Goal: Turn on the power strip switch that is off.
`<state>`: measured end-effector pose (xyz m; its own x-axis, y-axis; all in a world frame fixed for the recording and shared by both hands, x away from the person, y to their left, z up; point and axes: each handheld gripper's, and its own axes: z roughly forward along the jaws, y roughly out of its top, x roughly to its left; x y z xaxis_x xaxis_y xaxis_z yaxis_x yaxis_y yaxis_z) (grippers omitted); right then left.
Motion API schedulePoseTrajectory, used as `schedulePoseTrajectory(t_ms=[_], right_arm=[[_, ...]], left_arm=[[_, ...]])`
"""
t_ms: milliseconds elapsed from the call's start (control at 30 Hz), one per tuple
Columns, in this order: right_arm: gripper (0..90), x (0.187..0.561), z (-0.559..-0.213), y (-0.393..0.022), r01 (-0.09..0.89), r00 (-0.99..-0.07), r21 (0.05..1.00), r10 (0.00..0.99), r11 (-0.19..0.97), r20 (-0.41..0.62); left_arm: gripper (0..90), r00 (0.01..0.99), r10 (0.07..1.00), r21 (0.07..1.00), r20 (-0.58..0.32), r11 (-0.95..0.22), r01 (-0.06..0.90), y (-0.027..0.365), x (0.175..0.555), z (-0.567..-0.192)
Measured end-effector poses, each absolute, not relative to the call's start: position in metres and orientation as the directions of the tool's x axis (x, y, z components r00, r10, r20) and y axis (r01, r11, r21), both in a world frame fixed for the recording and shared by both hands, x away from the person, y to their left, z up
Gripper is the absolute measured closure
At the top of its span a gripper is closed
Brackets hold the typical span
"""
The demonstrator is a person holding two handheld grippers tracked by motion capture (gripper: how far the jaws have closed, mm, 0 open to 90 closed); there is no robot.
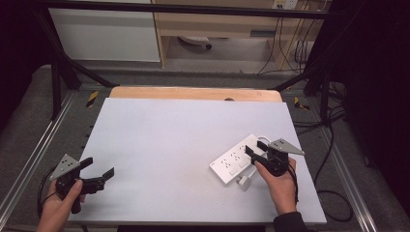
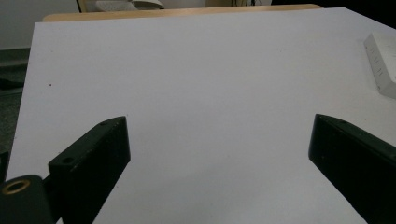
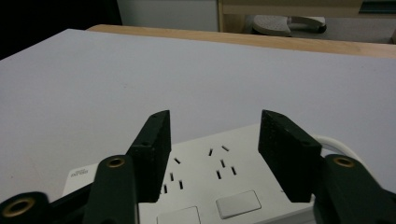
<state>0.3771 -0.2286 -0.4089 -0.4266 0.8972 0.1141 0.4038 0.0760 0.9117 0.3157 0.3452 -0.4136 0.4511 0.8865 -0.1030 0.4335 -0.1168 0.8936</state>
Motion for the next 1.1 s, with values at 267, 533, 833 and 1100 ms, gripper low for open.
schedulePoseTrajectory(t_ms=[267, 533, 833, 1100], right_arm=[[33.2, 0.377, -0.404, -0.23, 0.403, -0.413, 0.913, 0.902, 0.058, 0.125], [20.0, 0.376, -0.4, -0.23, 0.398, -0.398, 0.916, 0.91, 0.052, 0.121], [4.4, 0.373, -0.394, -0.231, 0.396, -0.363, 0.917, 0.925, 0.047, 0.109], [2.7, 0.367, -0.391, -0.235, 0.36, -0.372, 0.932, 0.923, 0.048, 0.096]], left_arm=[[5.6, 0.45, 0.887, 0.893, -0.103, -0.116, 0.434, 0.345, 0.316, -0.414], [5.6, 0.451, 0.887, 0.893, -0.102, -0.118, 0.434, 0.345, 0.316, -0.414], [5.6, 0.45, 0.887, 0.893, -0.103, -0.117, 0.435, 0.345, 0.316, -0.414], [5.6, 0.448, 0.888, 0.894, -0.103, -0.115, 0.433, 0.346, 0.316, -0.414]])
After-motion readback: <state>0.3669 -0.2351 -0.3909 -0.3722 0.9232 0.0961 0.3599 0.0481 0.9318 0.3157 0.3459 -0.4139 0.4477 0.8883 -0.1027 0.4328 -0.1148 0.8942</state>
